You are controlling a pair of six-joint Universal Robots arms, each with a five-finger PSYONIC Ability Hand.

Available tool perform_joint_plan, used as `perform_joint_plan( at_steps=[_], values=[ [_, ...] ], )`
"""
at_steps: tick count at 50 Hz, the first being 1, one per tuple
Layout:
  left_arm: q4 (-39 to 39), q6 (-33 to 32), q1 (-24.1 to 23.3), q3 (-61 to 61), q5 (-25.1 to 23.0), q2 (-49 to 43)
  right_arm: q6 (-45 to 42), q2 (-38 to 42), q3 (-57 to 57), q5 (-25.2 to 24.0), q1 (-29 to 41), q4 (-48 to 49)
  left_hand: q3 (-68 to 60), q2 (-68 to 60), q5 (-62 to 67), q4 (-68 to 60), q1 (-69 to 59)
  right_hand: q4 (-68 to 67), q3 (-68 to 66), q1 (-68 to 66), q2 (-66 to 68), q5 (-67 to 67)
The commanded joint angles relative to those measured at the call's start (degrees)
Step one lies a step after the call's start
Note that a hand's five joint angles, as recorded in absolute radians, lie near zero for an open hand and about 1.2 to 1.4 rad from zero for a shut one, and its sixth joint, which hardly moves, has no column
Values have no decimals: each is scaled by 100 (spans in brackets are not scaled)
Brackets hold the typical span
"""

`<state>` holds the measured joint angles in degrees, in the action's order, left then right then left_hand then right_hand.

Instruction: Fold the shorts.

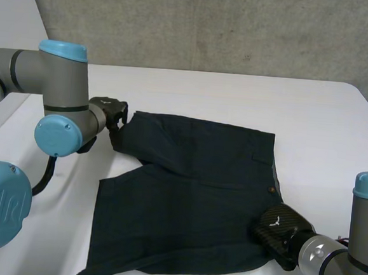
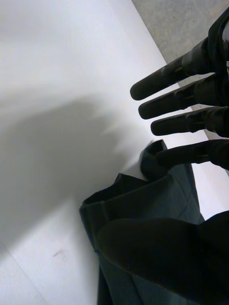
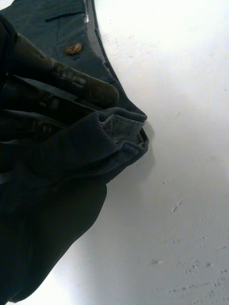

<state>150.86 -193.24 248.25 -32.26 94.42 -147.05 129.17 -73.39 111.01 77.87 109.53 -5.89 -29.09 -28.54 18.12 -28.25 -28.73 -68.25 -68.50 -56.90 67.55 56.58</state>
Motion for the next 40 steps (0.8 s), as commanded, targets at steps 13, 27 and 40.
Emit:
perform_joint_plan(
  at_steps=[13, 27, 40],
  values=[
    [760, 103, 285, -2423, -634, 1555, -5, 0, 26, 0, -2, 0, -1544, -1599, 1641, -1628, -1580, -1175, -1150, -2310, 1245, 1342],
    [4811, -301, 365, -5738, -1487, 3042, -5, 26, 44, 0, -2, 9, -535, -590, 631, -618, -571, -1175, -1150, -2310, 1245, 1342],
    [5120, -1778, 382, -5827, -1575, 2313, -5, 70, 53, 9, 7, 9, -837, -892, 934, -921, -873, -1175, -1150, -2310, 1245, 1342]
  ],
)
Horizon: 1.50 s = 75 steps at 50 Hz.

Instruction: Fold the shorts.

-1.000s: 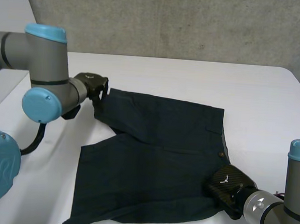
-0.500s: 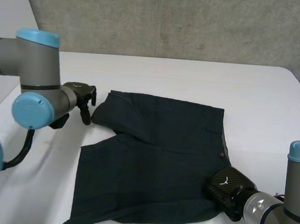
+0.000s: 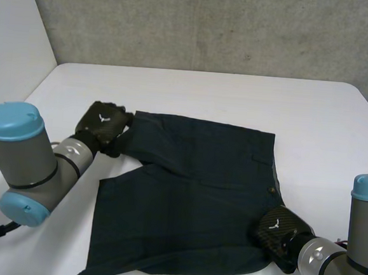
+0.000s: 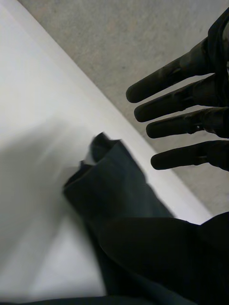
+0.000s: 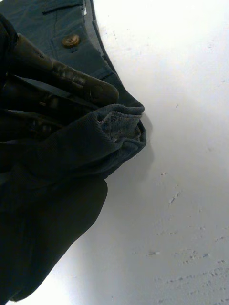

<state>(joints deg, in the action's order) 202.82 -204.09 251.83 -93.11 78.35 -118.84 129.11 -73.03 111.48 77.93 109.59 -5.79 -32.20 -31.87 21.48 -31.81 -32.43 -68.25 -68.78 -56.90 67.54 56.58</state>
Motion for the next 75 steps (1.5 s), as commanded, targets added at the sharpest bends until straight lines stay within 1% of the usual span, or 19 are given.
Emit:
perform_joint_plan(
  at_steps=[1, 11, 13, 17, 18, 26, 37, 38, 41, 43, 47, 51, 55, 56, 59, 62, 66, 73, 75],
  values=[
    [-76, -694, 33, 302, 32, -552, 0, 25, 14, 3, 1, -1, -610, -643, 681, -649, -587, -1175, -1122, -2310, 1246, 1342],
    [-295, -658, 6, 742, 31, -948, 0, 34, 32, 3, -17, -1, -1249, -1282, 1320, -1288, -1226, -1175, -1122, -2310, 1246, 1342],
    [-331, -650, 15, 795, 32, -975, 0, 34, 32, 3, -17, -1, -1802, -1835, 1874, -1841, -1779, -1175, -1122, -2310, 1246, 1342],
    [-366, -667, 24, 909, 75, -1054, 0, 43, 32, 3, -17, 8, -4422, -4455, 4493, -4461, -4399, -1175, -1122, -2310, 1246, 1342],
    [-375, -667, 41, 961, 102, -1097, 0, 51, 32, 3, -17, 8, -4776, -4809, 4848, -4816, -4754, -1175, -1122, -2310, 1246, 1342],
    [-532, -755, 15, 883, 585, -1054, 0, 69, 32, 3, -17, -1, -4780, -4813, 4852, -4819, -4757, -1175, -1122, -2310, 1246, 1342],
    [-1262, -746, -46, 742, 664, -711, 0, 43, 23, 29, 1, -71, -4780, -4813, 4852, -4819, -4757, -1175, -1122, -2310, 1246, 1342],
    [-1280, -746, -55, 742, 673, -711, 9, 43, 23, 29, -8, -71, -3783, -3816, 3855, -3822, -3760, -1175, -1122, -2310, 1246, 1342],
    [-1306, -738, -73, 733, 691, -659, 18, 8, 15, 29, -17, -71, 584, 551, -512, 544, 606, -1175, -1122, -2310, 1246, 1342],
    [-1315, -703, -90, 751, 691, -632, 26, -1, 6, 29, -17, -71, 1355, 1322, -1283, 1316, 1378, -1175, -1122, -2310, 1246, 1342],
    [-1394, -615, -29, 707, 691, -150, 53, -19, -29, 38, -26, -80, 1241, 1208, -1169, 1201, 1263, -1175, -1122, -2310, 1246, 1342],
    [-1753, -168, -2, 461, 691, 527, 272, -45, -91, 38, -26, -71, 1072, 1039, -1000, 1032, 1094, -1175, -1122, -2310, 1246, 1342],
    [-2552, 1061, -46, 40, 656, 1370, 710, -36, -249, 73, -87, -71, 1005, 972, -933, 965, 1028, -1175, -1122, -2310, 1246, 1342],
    [-2876, 1525, -81, -196, 647, 1685, 790, -36, -267, 91, -122, -80, 705, 672, -633, 665, 727, -1175, -1122, -2310, 1246, 1342],
    [-3431, 2178, -247, -688, 594, 2231, 1010, -36, -328, 73, -219, -80, 298, 265, -226, 259, 321, -1175, -1122, -2310, 1246, 1342],
    [-3635, 2277, -511, -1164, 620, 2593, 1098, -36, -337, 38, -237, -45, 315, 282, -243, 275, 337, -1175, -1122, -2310, 1246, 1342],
    [-3417, 2155, -915, -1945, 664, 2997, 1116, -28, -337, 29, -237, -18, 298, 265, -226, 259, 321, -1175, -1122, -2310, 1246, 1342],
    [-3284, 1935, -1469, -2509, 726, 2832, 1178, -36, -337, 64, -237, -1, 180, 147, -108, 141, 203, -1175, -1122, -2310, 1246, 1342],
    [-3258, 1899, -1505, -2519, 752, 2700, 1178, -36, -328, 64, -237, -1, 147, 114, -75, 107, 169, -1175, -1122, -2310, 1246, 1342]
  ],
)
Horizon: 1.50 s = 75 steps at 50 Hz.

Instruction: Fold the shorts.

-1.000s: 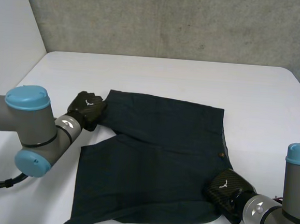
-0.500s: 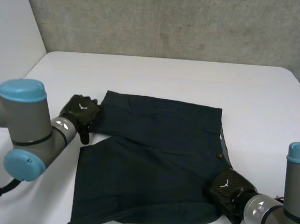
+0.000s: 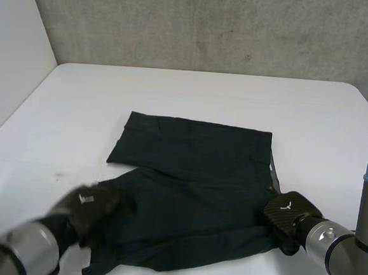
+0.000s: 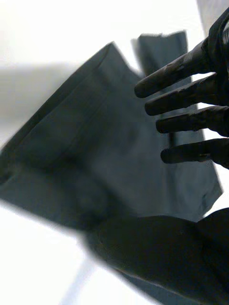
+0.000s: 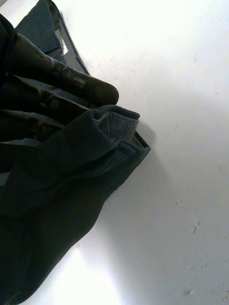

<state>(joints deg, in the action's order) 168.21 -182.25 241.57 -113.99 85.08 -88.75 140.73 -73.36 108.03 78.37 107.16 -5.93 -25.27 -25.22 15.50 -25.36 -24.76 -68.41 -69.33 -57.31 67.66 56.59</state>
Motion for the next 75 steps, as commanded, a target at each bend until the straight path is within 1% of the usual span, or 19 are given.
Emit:
perform_joint_plan(
  at_steps=[1, 5, 8, 10, 11, 20, 24, 35, 39, 40, 42, 45, 50, 58, 63, 70, 72, 74, 75],
  values=[
    [221, -293, -479, -414, 122, -405, 25, -12, 16, 29, 7, 13, -580, -585, 557, -571, -631, -1159, -1067, -2269, 1234, 1341],
    [274, -329, -497, -238, 395, -924, 34, -47, 16, 47, 7, 22, -1352, -1356, 1328, -1343, -1402, -1159, -1067, -2269, 1234, 1341],
    [257, -486, -567, -27, 605, -1293, 34, -126, 7, 29, 7, 22, -2846, -2851, 2823, -2838, -2897, -1159, -1067, -2269, 1234, 1341],
    [274, -741, -585, 201, 755, -1496, 34, -179, -10, 47, 7, 22, -5382, -5387, 5359, -5373, -5433, -1159, -1067, -2269, 1234, 1341],
    [292, -846, -585, 332, 816, -1531, 34, -187, -28, 47, 7, 13, -5472, -5477, 5449, -5463, -5523, -1159, -1067, -2269, 1234, 1341],
    [626, -1454, -322, 2326, 914, -1645, -45, -276, -1071, 82, 103, 4, -5473, -5478, 5450, -5464, -5524, -1159, -1067, -2269, 1234, 1341],
    [678, -1541, -137, 3363, 931, -2382, -54, -144, -1861, 82, 165, 135, -5473, -5478, 5450, -5464, -5524, -1159, -1067, -2269, 1234, 1341],
    [889, -1664, -75, 7002, 975, -5071, -186, 1964, -4306, 758, 587, 1216, -5473, -5478, 5450, -5464, -5524, -1159, -1067, -2269, 1234, 1341],
    [916, -1700, -5, 7970, 958, -5933, -414, 2922, -5177, 908, 604, 1550, -3313, -3318, 3290, -3304, -3364, -1115, -1023, -2225, 1190, 1297],
    [916, -1700, 13, 8180, 949, -6196, -493, 3272, -5483, 952, 613, 1707, -1307, -1312, 1284, -1298, -1358, 1000, 1092, -110, -926, -818],
    [933, -1691, 13, 8278, 923, -6399, -529, 3625, -5739, 987, 604, 1797, 271, 266, -294, 279, 220, 1810, 1902, 700, -1735, -1627],
    [1056, -1691, -4, 8332, 914, -6567, -555, 4136, -6083, 1022, 639, 1841, 1527, 1522, -1550, 1536, 1476, 5841, 5933, 4731, -5766, -5659],
    [1258, -1674, -92, 8182, 922, -6488, -345, 4102, -6005, 1163, 657, 1797, 1527, 1522, -1550, 1536, 1476, 5841, 5933, 4731, -5766, -5659],
    [1241, -1647, -66, 7024, 905, -5330, 789, 2521, -4793, 1084, 596, 1437, 1527, 1522, -1550, 1536, 1476, 5841, 5933, 4731, -5766, -5659],
    [1372, -1638, 101, 5523, 783, -4276, 1281, 1791, -4098, 592, 508, 612, 1527, 1522, -1550, 1536, 1476, 5841, 5933, 4731, -5766, -5659],
    [1961, -1691, 92, 4658, 281, -3939, 1581, 1684, -4061, 135, 139, 408, 1527, 1522, -1550, 1536, 1476, 5841, 5933, 4731, -5766, -5659],
    [2084, -1700, 92, 4658, 290, -3957, 1607, 1755, -4254, 82, 103, 435, 1527, 1522, -1550, 1536, 1476, 4548, 4640, 3438, -4474, -4366],
    [2111, -1700, 92, 4684, 298, -3992, 1651, 2069, -4631, 134, 112, 461, 1527, 1522, -1550, 1536, 1476, -143, -51, -1253, 218, 325],
    [2111, -1700, 92, 4728, 298, -4010, 1660, 2202, -4764, 161, 121, 461, 1527, 1522, -1550, 1536, 1476, -22, 70, -1132, 97, 205]
  ],
)
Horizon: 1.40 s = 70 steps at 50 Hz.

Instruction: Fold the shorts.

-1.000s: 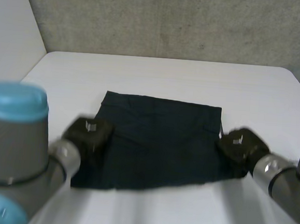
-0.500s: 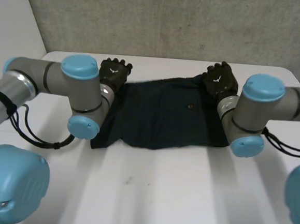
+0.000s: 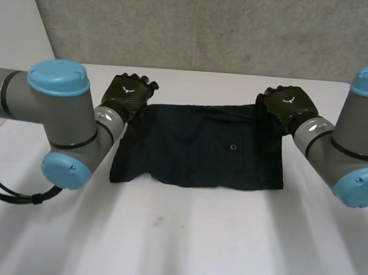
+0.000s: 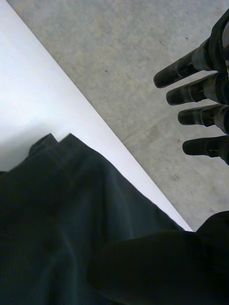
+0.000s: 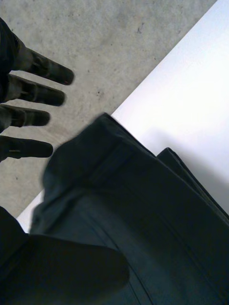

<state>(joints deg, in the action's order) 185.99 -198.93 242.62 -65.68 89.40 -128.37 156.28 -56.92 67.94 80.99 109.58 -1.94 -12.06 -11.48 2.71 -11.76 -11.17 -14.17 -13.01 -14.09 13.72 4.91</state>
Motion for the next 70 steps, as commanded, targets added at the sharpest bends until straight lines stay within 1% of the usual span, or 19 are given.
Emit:
perform_joint_plan(
  at_steps=[1, 2, 3, 7, 10, 17, 21, 25, 26, 30, 33, 41, 44, 45, 47, 51, 59, 64, 70],
  values=[
    [333, -23, -13, -77, -133, -66, 113, 655, -878, -66, -121, 53, 206, 148, -271, 176, 117, -4762, -4878, -4771, 4808, 4689],
    [333, -23, -13, -68, -133, -66, 113, 743, -1001, -22, -113, 9, 206, 148, -271, 176, 117, -3590, -3706, -3598, 3635, 3516],
    [333, -14, -4, -59, -133, -75, 78, 875, -1211, 82, -95, -69, 206, 148, -271, 176, 117, 417, 301, 409, -372, -491],
    [324, 12, 13, -77, -133, -75, 42, 1086, -1520, 320, -112, -307, 206, 148, -271, 176, 117, 417, 301, 409, -372, -491],
    [315, 21, 31, -112, -133, -75, 60, 1140, -1530, 330, -113, -316, 206, 148, -271, 176, 117, 417, 301, 409, -372, -491],
    [280, 21, 57, -156, -133, -66, 139, 911, -1310, 373, -139, -333, 206, 148, -271, 176, 117, 417, 301, 409, -372, -491],
    [166, 39, 110, -313, -142, 13, 157, 561, -784, 339, -156, -535, 206, 148, -271, 176, 117, 417, 301, 409, -372, -491],
    [140, 39, 162, -691, -159, 206, 157, 86, 51, 110, -183, -589, 206, 148, -271, 176, 117, -128, -245, -137, 174, 55],
    [140, 39, 180, -770, -168, 259, 148, -28, 366, -47, -235, -589, 206, 148, -271, 176, 117, -412, -529, -421, 458, 339],
    [148, 47, 268, -1183, -186, 479, 157, -126, 1017, -530, -341, -571, 206, 148, -271, 176, 117, -919, -1036, -928, 965, 846],
    [210, 47, 294, -1474, -194, 672, 148, -108, 1256, -698, -359, -431, 206, 148, -271, 176, 117, -920, -1036, -929, 966, 847],
    [596, 65, 321, -2054, -194, 927, 69, 304, 1547, -629, -376, 860, 206, 148, -271, 176, 117, -1474, -1590, -1483, 1520, 1401],
    [781, 65, 321, -2177, -186, 997, 43, 419, 1555, -515, -376, 1212, 206, 148, -271, 176, 117, -2079, -2195, -2088, 2125, 2005],
    [799, 65, 321, -2195, -186, 1015, 25, 454, 1547, -488, -385, 1274, 206, 148, -271, 176, 117, -2330, -2447, -2339, 2376, 2257],
    [834, 65, 321, -2248, -194, 1068, -80, 568, 1503, -400, -394, 1354, 206, 148, -271, 176, 117, -4142, -4258, -4151, 4188, 4069],
    [843, 65, 321, -2283, -194, 1103, -326, 639, 1459, -356, -438, 1337, 206, 148, -271, 176, 117, -6578, -6695, -6587, 6624, 6505],
    [843, 65, 321, -2318, -186, 1112, -924, 393, 1678, -321, -718, 1108, 206, 148, -271, 176, 117, -6583, -6699, -6591, 6628, 6509],
    [843, 65, 338, -2362, -186, 1243, -1214, -309, 1749, -303, -1123, 511, 206, 148, -271, 176, 117, -6583, -6699, -6591, 6628, 6509],
    [843, 65, 400, -2397, -194, 1367, -2276, -864, 1600, -259, -1308, -17, 206, 148, -271, 176, 117, -6583, -6699, -6591, 6628, 6509]
  ],
)
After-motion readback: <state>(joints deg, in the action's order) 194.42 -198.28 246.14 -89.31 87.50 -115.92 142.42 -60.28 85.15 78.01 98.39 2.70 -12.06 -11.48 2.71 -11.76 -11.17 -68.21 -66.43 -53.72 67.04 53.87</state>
